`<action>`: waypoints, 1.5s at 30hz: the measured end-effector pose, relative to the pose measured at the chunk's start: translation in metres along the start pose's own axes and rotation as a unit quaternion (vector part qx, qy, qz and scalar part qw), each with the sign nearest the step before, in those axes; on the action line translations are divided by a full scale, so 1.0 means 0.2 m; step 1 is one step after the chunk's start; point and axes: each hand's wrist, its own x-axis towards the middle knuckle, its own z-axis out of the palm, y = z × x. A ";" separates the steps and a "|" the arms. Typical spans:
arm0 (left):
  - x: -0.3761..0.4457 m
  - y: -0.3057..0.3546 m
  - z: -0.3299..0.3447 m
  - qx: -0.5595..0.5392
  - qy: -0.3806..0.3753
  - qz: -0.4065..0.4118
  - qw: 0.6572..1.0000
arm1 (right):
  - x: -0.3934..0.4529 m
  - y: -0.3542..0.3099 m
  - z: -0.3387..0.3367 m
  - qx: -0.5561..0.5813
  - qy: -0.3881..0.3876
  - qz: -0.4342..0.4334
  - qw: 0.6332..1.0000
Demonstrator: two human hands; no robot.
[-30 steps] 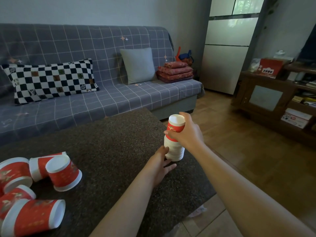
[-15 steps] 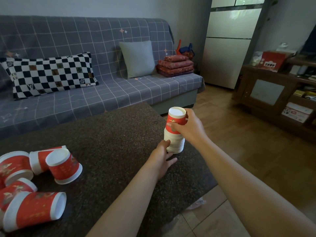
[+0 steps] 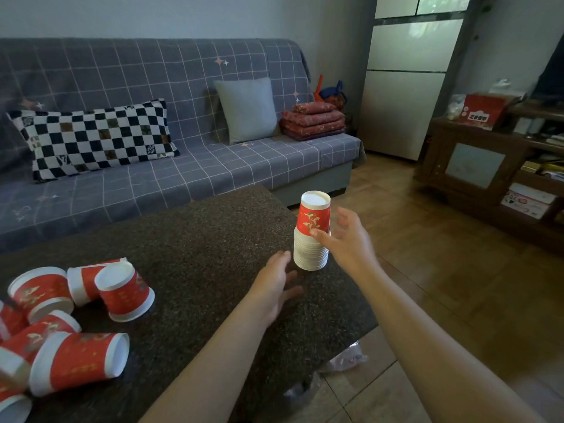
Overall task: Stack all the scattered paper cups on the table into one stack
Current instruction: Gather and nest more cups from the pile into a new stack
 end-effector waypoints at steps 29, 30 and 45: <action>-0.85 -0.15 -1.16 0.359 0.363 0.218 0.832 | -1.01 -0.26 1.07 -0.040 -0.255 -0.071 0.963; -0.84 -0.14 -1.17 0.356 0.361 0.208 0.836 | -1.00 -0.26 1.10 -0.049 -0.256 -0.087 0.962; -0.99 -0.24 -1.20 0.390 0.477 0.338 0.711 | -1.22 -0.20 1.10 -0.032 -0.240 -0.087 0.966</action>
